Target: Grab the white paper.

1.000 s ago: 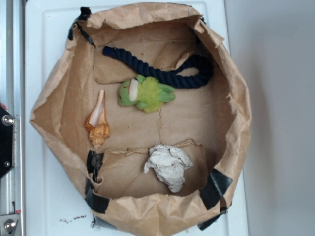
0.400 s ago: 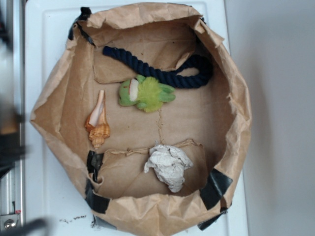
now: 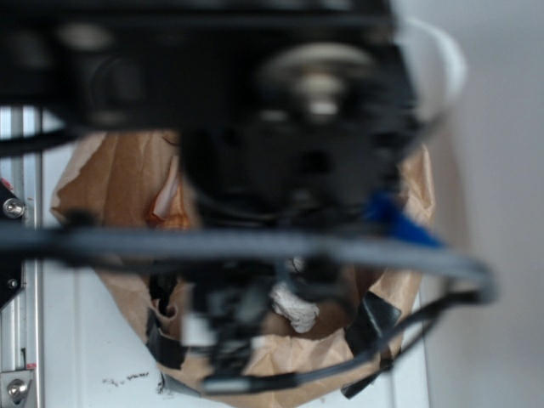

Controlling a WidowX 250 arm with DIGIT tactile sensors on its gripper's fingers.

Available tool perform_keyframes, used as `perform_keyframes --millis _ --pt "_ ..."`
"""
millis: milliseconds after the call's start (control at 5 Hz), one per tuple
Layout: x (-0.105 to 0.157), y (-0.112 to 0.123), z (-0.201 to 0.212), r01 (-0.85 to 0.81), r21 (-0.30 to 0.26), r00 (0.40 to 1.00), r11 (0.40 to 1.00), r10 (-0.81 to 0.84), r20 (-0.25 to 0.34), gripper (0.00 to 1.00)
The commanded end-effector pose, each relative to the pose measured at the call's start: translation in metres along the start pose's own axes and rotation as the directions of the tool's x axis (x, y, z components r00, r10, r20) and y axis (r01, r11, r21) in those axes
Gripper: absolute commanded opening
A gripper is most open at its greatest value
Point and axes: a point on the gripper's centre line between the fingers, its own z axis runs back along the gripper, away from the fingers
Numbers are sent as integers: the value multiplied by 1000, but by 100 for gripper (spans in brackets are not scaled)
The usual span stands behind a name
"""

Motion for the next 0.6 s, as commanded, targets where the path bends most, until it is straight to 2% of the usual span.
perform_keyframes --millis 0,400 --pt "13 -5 -11 160 -1 969 987 -157 193 100" --pt "8 2 -26 174 17 966 985 -174 191 100"
